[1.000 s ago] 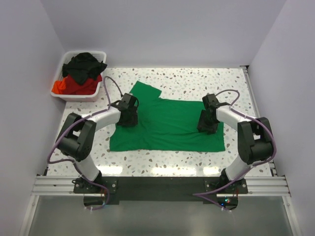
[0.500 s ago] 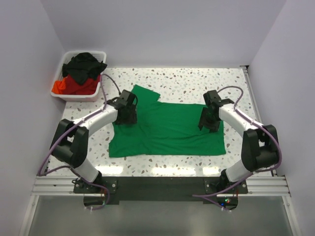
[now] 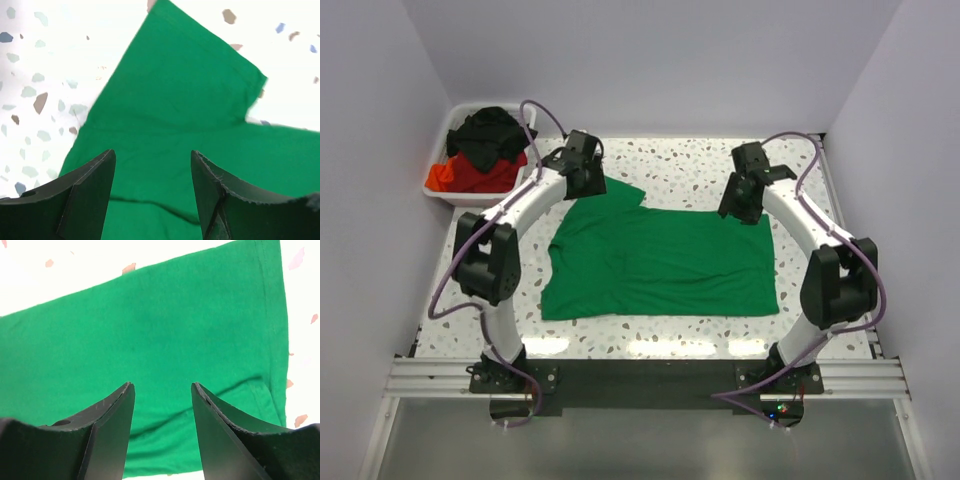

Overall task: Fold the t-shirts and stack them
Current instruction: Fold the tshirt

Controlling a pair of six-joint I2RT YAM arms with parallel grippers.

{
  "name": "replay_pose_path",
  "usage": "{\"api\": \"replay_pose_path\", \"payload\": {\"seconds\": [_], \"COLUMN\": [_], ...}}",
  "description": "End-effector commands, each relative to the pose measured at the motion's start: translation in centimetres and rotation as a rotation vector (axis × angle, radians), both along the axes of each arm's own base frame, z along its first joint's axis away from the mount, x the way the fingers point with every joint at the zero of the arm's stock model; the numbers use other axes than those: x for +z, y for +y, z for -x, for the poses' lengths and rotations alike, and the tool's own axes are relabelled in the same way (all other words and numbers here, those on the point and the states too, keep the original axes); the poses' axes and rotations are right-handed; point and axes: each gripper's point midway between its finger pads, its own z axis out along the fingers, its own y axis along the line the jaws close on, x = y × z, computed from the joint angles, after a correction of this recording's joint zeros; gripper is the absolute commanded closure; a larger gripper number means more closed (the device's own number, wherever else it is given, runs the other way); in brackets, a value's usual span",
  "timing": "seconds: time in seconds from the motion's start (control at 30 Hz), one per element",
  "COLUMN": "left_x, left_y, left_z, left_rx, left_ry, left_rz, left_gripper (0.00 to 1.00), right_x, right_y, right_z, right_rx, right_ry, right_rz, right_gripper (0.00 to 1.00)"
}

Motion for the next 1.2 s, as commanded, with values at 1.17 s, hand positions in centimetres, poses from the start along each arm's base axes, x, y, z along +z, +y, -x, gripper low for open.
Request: {"api": "replay_pose_path", "payload": {"seconds": [1.17], "left_x": [-10.3], "left_y": [0.7], "left_z": [-16.2], "left_rx": [0.029], "left_ry": [-0.073], "left_rz": [-0.095], "left_gripper": [0.42], "right_x": [-3.9], "right_y": [-0.7], "right_z": [-6.4], "right_rx": [-0.073], "right_ry": [0.04], "right_rz": [0.041], "right_gripper": [0.48]}}
